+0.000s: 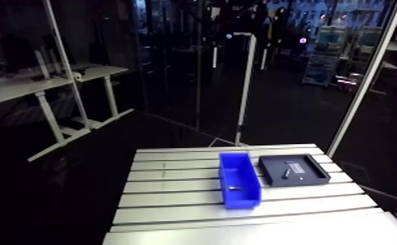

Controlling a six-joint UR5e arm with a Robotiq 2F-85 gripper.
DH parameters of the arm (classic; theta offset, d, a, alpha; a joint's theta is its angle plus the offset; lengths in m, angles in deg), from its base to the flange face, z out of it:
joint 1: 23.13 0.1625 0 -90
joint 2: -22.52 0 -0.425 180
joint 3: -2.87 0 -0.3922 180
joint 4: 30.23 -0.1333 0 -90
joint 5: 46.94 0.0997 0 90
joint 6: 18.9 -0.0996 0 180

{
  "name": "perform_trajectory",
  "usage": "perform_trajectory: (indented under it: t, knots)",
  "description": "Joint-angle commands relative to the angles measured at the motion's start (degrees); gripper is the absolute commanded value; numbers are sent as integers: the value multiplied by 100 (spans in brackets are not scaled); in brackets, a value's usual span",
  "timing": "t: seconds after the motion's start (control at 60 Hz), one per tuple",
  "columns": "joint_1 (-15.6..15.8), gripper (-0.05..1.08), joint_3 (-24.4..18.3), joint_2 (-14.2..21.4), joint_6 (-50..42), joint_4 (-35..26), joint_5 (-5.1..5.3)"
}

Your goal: Pick up the M10 bolt from the tray and put it into the blue bin.

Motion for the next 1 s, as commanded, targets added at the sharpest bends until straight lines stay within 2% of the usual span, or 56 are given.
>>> perform_trajectory:
  t: [0.017,1.0]
  knots:
    - [474,1,70,-218,-246,237,97]
    - [501,1,-17,-264,-255,237,54]
